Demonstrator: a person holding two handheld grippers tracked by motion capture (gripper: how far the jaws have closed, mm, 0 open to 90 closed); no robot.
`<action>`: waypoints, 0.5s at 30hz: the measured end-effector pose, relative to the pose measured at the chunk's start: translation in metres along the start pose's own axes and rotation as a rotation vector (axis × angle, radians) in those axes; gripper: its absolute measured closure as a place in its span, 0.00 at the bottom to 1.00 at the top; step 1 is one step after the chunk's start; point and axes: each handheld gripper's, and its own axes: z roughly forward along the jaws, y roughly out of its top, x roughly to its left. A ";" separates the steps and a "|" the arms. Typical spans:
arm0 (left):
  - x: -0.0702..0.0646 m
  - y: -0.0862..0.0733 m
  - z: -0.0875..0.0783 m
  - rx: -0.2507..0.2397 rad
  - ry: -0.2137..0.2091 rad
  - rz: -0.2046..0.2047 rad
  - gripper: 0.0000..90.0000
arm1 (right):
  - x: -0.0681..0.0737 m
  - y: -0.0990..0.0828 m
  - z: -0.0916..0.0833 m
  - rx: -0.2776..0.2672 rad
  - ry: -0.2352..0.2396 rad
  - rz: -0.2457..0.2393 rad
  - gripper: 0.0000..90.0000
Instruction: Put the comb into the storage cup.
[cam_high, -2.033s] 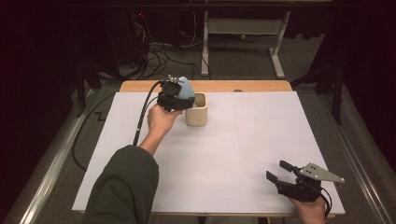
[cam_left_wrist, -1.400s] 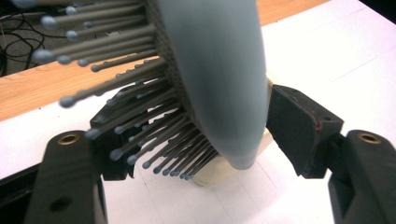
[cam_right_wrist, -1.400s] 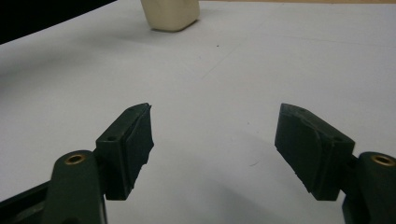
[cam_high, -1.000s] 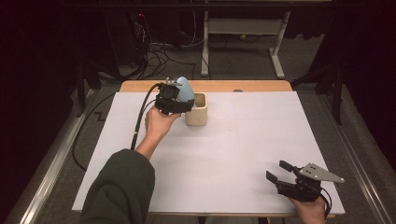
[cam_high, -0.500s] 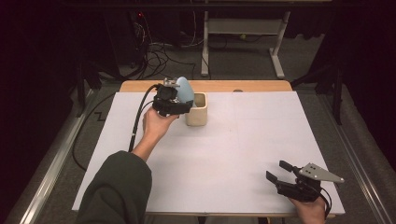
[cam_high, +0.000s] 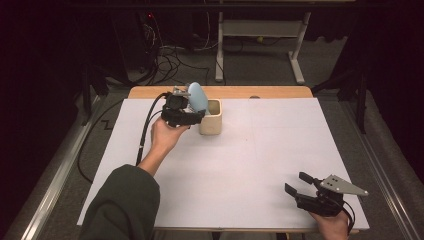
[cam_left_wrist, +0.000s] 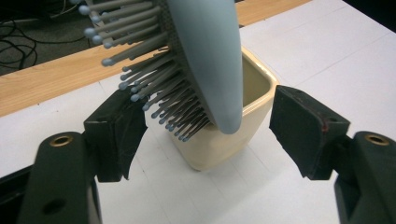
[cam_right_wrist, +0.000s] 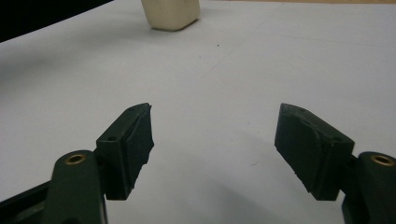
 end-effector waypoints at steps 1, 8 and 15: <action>0.000 -0.001 0.000 0.000 0.000 -0.002 0.31 | 0.000 0.000 0.000 0.000 0.000 -0.001 0.31; 0.001 -0.004 -0.002 0.004 -0.002 0.000 0.31 | 0.000 0.000 0.000 0.001 -0.001 -0.001 0.31; 0.001 -0.007 -0.005 0.003 -0.006 0.001 0.31 | 0.000 0.000 0.000 0.002 -0.002 0.000 0.31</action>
